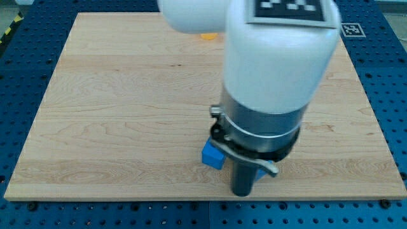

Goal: Separate green star from blue triangle

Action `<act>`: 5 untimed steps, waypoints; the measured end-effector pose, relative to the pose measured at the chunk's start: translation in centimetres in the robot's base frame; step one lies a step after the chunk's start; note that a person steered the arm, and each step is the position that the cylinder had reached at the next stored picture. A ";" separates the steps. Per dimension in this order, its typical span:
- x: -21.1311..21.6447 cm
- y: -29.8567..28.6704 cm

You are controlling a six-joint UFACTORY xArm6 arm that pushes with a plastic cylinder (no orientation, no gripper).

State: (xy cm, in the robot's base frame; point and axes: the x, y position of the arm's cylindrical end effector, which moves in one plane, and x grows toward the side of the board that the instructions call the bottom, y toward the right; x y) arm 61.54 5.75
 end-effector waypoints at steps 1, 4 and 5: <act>-0.7 1.3; -2.6 1.5; -3.7 3.1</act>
State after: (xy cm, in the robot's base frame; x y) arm 57.81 8.84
